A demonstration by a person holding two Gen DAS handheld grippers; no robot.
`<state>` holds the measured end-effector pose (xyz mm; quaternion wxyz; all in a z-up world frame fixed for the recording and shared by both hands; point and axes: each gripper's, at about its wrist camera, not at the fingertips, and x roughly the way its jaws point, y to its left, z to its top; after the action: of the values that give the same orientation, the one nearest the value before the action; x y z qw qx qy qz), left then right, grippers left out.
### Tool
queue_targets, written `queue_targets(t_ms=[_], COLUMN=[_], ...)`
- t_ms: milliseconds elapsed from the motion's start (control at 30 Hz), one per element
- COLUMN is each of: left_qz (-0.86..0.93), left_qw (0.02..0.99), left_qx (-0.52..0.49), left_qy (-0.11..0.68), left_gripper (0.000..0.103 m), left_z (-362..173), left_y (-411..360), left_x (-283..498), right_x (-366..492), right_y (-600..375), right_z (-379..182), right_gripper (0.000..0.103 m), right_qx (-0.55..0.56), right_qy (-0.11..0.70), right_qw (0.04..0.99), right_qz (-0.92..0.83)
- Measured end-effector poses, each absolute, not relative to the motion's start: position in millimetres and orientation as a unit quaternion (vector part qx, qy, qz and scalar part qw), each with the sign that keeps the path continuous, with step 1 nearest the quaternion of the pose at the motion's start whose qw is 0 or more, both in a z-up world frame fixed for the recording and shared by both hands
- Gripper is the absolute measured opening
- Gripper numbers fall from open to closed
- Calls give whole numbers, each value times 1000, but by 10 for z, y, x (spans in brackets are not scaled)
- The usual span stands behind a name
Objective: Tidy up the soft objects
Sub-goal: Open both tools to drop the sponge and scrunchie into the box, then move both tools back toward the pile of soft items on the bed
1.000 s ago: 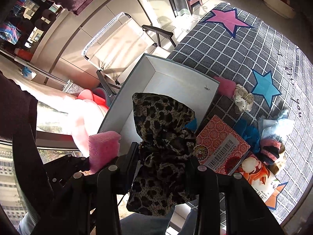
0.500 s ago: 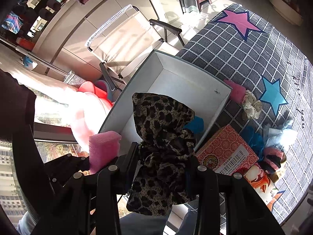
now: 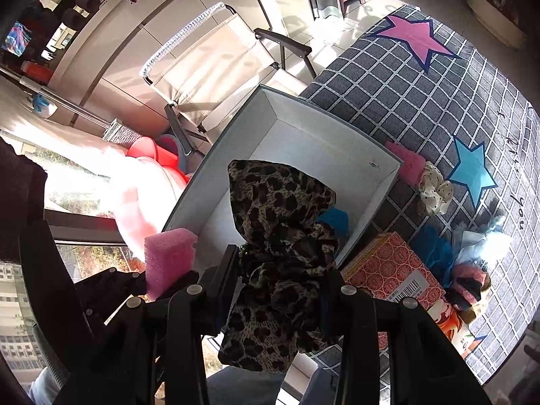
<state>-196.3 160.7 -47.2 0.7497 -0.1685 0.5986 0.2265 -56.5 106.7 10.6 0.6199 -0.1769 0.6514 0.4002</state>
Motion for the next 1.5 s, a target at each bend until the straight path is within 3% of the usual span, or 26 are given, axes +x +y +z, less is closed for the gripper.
queue_targets(t_ms=[467,500,567,600,633,667,700,733,800,833,867,1500], left_qz=[233,232,238,244,249,254,256,257,264,263,262,168], left_qw=[746,746,744,746,746,745,744,742,737,734,731,735], left_qx=[-165,-166,-161,-157,-153,-149,-156,-163,-171,-178,-186,-260], left_qy=[602,602,602,600,598,599,597,598,599,600,601,603], left_gripper=[27,31,64,71,77,79,80,82,89,98,103,103], left_z=[-524,-525,-525,-520,-513,-515,-524,-547,-602,-634,-660,-553], left_y=[1717,1720,1722,1730,1733,1742,1763,1787,1829,1846,1861,1763], left_x=[-1862,-1856,-1850,-1849,-1853,-1856,-1867,-1877,-1889,-1897,-1899,-1480], right_x=[-456,-445,-427,-419,-408,-397,-382,-370,-327,-311,-296,373], right_y=[1224,1236,1255,1261,1267,1267,1268,1265,1237,1222,1208,701], right_z=[38,43,49,51,56,63,72,74,76,72,70,329], right_gripper=[41,41,45,46,52,70,79,86,86,88,103,103], right_qx=[-183,-182,-181,-179,-178,-177,-179,-184,-173,-169,-167,-127], right_qy=[652,651,651,651,651,649,646,643,646,648,648,631], right_qw=[619,619,619,620,621,624,631,637,638,638,640,699], right_qz=[398,399,400,400,400,397,390,383,383,380,376,311])
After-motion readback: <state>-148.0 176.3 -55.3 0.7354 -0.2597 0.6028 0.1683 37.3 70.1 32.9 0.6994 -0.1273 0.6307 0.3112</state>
